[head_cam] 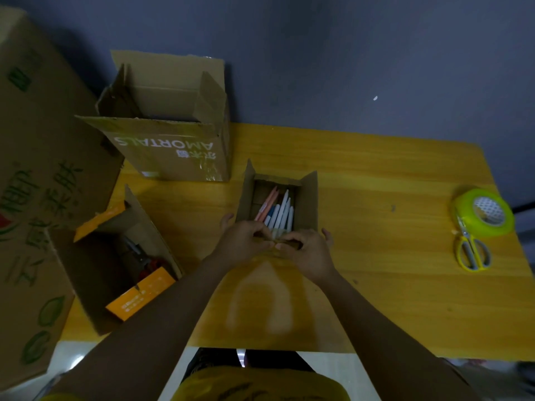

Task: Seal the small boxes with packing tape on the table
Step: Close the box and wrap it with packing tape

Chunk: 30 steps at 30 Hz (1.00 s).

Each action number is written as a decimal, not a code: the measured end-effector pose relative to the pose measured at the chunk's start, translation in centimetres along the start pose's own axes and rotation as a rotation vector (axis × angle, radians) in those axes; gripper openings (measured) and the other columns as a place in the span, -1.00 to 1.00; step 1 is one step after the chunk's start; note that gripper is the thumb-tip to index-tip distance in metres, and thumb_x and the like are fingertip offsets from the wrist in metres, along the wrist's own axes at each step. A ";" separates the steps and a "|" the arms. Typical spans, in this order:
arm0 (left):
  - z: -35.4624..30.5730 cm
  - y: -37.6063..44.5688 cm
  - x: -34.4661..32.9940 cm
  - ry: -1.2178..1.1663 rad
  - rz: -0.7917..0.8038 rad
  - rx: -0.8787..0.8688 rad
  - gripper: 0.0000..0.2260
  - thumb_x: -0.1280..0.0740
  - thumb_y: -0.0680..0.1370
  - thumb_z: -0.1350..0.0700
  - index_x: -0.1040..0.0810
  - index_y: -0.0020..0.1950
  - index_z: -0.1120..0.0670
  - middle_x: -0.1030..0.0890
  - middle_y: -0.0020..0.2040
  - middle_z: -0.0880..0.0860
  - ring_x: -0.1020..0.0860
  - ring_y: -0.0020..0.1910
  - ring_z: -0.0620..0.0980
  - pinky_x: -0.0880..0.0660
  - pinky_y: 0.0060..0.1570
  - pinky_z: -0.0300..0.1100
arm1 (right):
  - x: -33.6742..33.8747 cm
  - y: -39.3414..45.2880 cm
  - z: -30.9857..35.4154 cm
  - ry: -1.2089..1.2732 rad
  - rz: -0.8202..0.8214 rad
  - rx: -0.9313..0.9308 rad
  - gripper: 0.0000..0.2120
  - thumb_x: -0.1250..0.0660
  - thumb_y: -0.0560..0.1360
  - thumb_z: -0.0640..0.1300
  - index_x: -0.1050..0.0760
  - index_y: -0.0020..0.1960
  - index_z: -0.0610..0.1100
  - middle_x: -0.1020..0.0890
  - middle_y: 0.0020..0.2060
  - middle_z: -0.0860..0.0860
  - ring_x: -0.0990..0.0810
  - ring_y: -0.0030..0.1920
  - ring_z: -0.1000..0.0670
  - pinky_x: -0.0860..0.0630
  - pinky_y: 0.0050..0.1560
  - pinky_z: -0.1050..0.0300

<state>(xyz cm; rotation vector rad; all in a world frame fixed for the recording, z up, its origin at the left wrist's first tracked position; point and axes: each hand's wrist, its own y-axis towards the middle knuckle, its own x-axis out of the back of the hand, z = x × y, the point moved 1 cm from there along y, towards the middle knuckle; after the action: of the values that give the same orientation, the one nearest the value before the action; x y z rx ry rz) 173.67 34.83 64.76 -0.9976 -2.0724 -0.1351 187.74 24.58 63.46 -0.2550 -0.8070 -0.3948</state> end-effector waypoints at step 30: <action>0.4 -0.1 -0.4 0.038 -0.034 -0.076 -0.75 -0.40 0.49 0.06 -0.34 0.01 -0.06 -0.52 -0.13 -0.15 -0.54 0.01 -0.12 -0.03 0.06 -0.23 | -0.9 -3.8 0.0 -0.563 -0.006 0.587 -0.55 -0.16 0.50 -0.08 -0.44 0.34 -0.19 -0.52 0.22 -0.10 -0.45 0.19 -0.09 -0.44 0.11 -0.02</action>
<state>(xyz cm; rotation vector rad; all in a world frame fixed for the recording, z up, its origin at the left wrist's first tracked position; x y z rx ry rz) 173.48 34.72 64.21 -0.9974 -2.0632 -0.2501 185.45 21.38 63.07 0.1985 -1.4358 -0.0714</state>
